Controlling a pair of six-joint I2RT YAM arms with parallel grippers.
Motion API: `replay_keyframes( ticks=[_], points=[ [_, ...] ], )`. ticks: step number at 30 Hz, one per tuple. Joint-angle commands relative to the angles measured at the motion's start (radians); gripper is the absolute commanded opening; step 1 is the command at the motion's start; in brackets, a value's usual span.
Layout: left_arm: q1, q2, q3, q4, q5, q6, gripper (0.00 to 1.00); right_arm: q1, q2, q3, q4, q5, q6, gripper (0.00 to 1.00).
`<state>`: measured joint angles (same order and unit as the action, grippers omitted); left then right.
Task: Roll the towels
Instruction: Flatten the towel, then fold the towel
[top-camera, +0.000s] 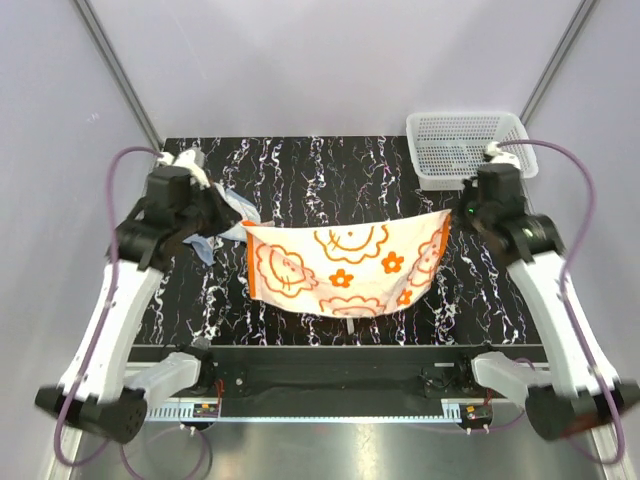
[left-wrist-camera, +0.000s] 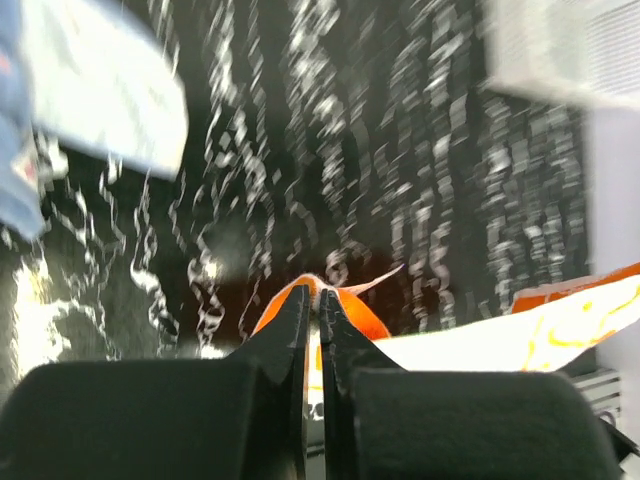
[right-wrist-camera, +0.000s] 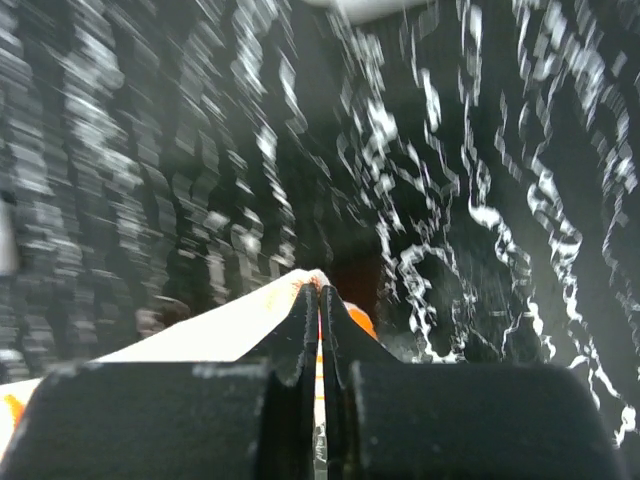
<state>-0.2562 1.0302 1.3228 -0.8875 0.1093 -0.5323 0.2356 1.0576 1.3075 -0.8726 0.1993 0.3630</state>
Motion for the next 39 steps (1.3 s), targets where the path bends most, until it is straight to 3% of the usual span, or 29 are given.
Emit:
replay_keyframes(
  ticks=[1, 7, 15, 17, 23, 24, 25, 27, 28, 32, 37, 39],
  points=[
    [0.000, 0.141, -0.075, 0.071, 0.003, -0.044, 0.04, 0.002, 0.181, -0.059, 0.038, 0.014, 0.022, 0.00],
    [0.005, 0.454, -0.034, 0.157, -0.019, -0.041, 0.01, -0.010, 0.471, -0.018, 0.185, -0.009, 0.004, 0.00],
    [0.021, 0.855, 0.243, 0.110, -0.059, -0.026, 0.03, -0.039, 0.818, 0.206, 0.210, 0.009, -0.038, 0.00],
    [0.023, 0.889, 0.271, 0.110, -0.059, -0.023, 0.07, -0.045, 0.852, 0.240, 0.211, 0.014, -0.044, 0.00],
    [0.043, 0.985, 0.374, 0.072, -0.106, -0.011, 0.39, -0.067, 0.956, 0.321, 0.149, 0.091, -0.021, 0.00],
    [0.051, 0.990, 0.381, 0.055, -0.106, -0.009, 0.46, -0.077, 0.972, 0.329, 0.135, 0.094, -0.018, 0.04],
    [0.054, 0.986, 0.385, 0.052, -0.106, -0.006, 0.59, -0.079, 0.973, 0.338, 0.123, 0.083, -0.019, 0.31],
    [0.055, 0.958, 0.369, 0.056, -0.151, -0.005, 0.67, -0.081, 0.949, 0.331, 0.116, 0.088, -0.022, 0.55],
    [0.055, 0.940, 0.333, 0.064, -0.154, -0.003, 0.73, -0.081, 0.932, 0.323, 0.118, 0.098, -0.021, 0.77],
    [0.052, 0.770, 0.221, 0.104, -0.189, -0.005, 0.80, -0.081, 0.808, 0.245, 0.133, 0.091, -0.018, 0.91],
    [0.022, 0.559, 0.049, 0.124, -0.217, -0.038, 0.79, -0.081, 0.593, 0.153, 0.124, 0.049, -0.010, 0.95],
    [-0.017, 0.487, -0.084, 0.142, -0.178, -0.092, 0.78, -0.081, 0.494, 0.078, 0.124, 0.035, 0.005, 0.97]
  ],
)
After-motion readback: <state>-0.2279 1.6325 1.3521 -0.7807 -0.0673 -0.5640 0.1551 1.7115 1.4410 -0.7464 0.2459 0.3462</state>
